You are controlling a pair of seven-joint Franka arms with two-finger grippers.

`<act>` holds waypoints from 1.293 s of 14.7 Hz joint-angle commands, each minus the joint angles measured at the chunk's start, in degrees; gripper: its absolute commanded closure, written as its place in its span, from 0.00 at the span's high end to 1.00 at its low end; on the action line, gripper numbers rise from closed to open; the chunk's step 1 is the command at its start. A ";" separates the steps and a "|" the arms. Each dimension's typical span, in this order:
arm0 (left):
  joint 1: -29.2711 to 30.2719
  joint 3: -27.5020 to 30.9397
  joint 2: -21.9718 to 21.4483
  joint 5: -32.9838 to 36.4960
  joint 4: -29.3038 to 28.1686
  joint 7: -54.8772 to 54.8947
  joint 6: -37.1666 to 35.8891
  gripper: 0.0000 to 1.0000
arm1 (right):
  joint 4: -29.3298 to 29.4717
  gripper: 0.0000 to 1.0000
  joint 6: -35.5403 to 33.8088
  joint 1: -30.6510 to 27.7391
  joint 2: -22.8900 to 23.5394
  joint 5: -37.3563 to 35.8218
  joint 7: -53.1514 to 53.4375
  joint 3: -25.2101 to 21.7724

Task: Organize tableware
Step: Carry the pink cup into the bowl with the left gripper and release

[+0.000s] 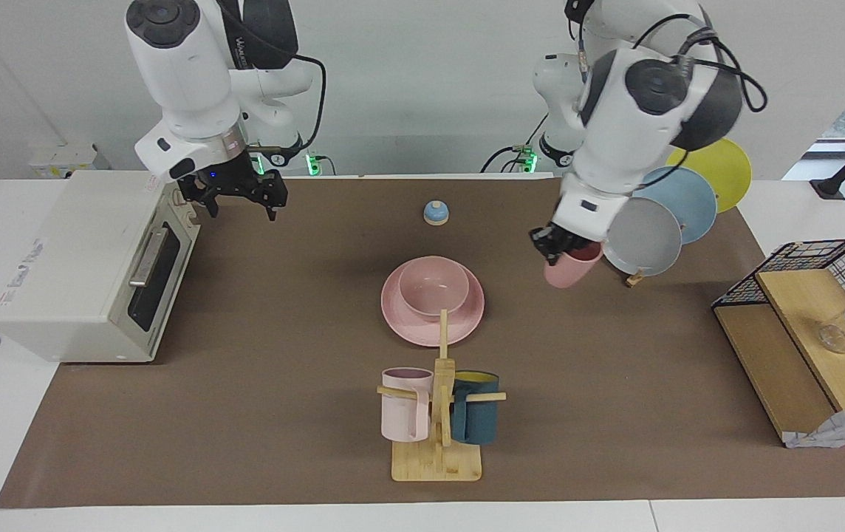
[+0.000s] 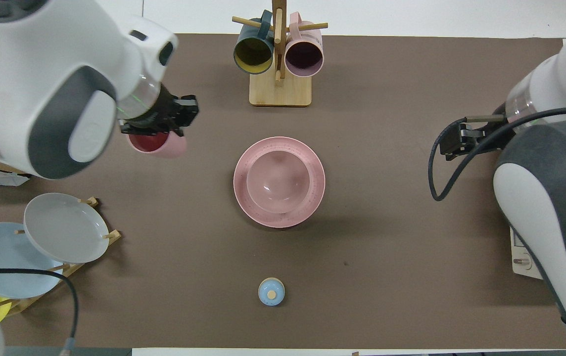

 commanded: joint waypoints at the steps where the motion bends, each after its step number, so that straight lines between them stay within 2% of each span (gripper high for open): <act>1: -6.37 1.05 2.83 -3.43 -0.26 -6.60 6.95 0.00 | -6.29 1.00 1.30 -2.71 -4.06 1.67 -2.13 0.27; 2: -8.74 1.14 2.66 -3.36 -3.77 -9.32 10.83 0.00 | -6.65 1.00 1.74 -4.11 -4.16 2.97 -2.13 0.28; 4: -11.39 1.14 3.09 -3.18 -5.99 -10.75 12.97 0.00 | -7.45 1.00 1.83 -4.38 -4.33 4.30 -2.22 0.19; 10: -14.39 1.23 8.09 -1.77 -7.84 -15.14 17.01 0.00 | -7.89 1.00 1.83 -5.00 -4.69 4.30 -2.66 0.01; 14: -15.26 1.32 9.06 -1.77 -9.95 -15.41 19.21 0.00 | -8.86 1.00 1.83 -4.91 -5.56 4.39 -2.74 -0.16; 16: -15.88 1.32 9.42 -0.46 -11.62 -16.02 22.10 0.00 | -8.15 1.00 1.40 -4.39 -5.56 4.39 -4.49 -1.74; 19: -15.88 1.32 9.51 -0.19 -11.97 -15.85 22.03 0.00 | -8.33 1.00 0.95 -4.99 -6.09 4.39 -7.04 -2.54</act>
